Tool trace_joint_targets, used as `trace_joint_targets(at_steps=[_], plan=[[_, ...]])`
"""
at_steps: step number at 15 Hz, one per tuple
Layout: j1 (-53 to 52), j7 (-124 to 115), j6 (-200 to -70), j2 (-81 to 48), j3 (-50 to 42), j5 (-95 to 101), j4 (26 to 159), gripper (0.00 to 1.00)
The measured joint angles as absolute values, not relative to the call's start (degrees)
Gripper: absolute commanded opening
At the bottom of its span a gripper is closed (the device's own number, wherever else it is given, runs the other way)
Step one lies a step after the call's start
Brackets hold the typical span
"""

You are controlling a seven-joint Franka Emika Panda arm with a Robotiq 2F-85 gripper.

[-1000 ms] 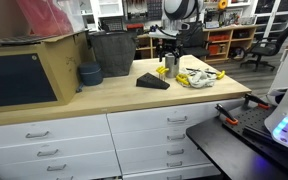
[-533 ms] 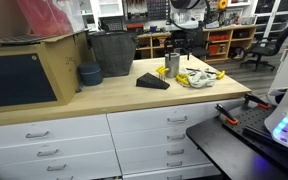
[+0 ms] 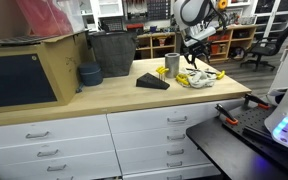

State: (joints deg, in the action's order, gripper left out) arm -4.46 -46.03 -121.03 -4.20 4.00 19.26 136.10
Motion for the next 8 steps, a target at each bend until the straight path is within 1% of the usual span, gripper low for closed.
trace_joint_targets(at_steps=[2, 5, 6, 8], plan=[[-4.9, -53.3, -122.0, -7.7, 3.9, 26.4, 135.1, 0.29], [-6.7, -63.5, -125.4, -12.9, 3.8, 30.1, 132.3, 0.05], [-7.6, -66.2, -126.5, -14.4, 3.8, 30.2, 131.2, 0.01], [-9.2, -70.5, -128.4, -16.9, 3.8, 30.0, 129.3, 0.0]])
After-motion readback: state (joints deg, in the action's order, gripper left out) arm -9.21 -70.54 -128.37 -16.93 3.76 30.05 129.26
